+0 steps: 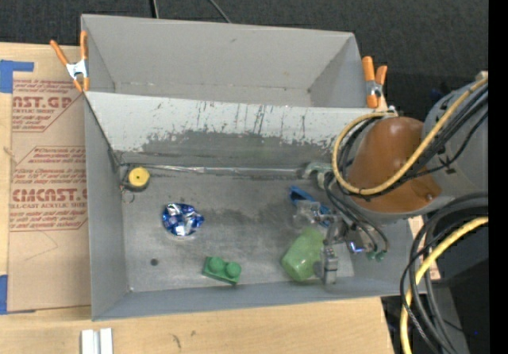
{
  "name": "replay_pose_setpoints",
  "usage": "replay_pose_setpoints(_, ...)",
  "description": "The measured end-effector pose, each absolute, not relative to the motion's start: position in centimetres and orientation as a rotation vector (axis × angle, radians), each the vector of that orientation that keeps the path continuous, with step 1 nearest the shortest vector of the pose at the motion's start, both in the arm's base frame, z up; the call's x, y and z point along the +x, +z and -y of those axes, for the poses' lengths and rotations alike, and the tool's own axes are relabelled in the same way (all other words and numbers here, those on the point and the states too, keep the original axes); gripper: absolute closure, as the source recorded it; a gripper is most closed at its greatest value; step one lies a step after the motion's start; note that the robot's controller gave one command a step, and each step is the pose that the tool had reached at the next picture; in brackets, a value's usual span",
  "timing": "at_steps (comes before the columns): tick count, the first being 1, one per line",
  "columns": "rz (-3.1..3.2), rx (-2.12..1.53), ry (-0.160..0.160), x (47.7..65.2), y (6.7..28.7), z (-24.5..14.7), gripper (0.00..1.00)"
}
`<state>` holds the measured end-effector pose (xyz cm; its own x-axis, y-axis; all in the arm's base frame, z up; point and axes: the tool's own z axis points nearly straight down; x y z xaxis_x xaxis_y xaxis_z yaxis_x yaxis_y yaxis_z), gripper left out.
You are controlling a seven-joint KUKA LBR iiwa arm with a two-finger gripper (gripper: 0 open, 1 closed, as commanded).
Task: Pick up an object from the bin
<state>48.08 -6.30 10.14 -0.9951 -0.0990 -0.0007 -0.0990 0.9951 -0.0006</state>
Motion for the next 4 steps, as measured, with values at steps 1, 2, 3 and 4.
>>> replay_pose_setpoints(1,-3.139,-0.151,0.002,48.2,7.51,6.34,0.0)
replay_pose_setpoints(2,-3.137,-0.055,0.001,48.24,7.01,5.82,0.0)
replay_pose_setpoints(3,-3.141,-0.055,0.001,48.12,6.95,5.82,1.0)
replay_pose_setpoints(4,-3.142,-0.054,0.001,48.11,6.94,5.76,1.0)
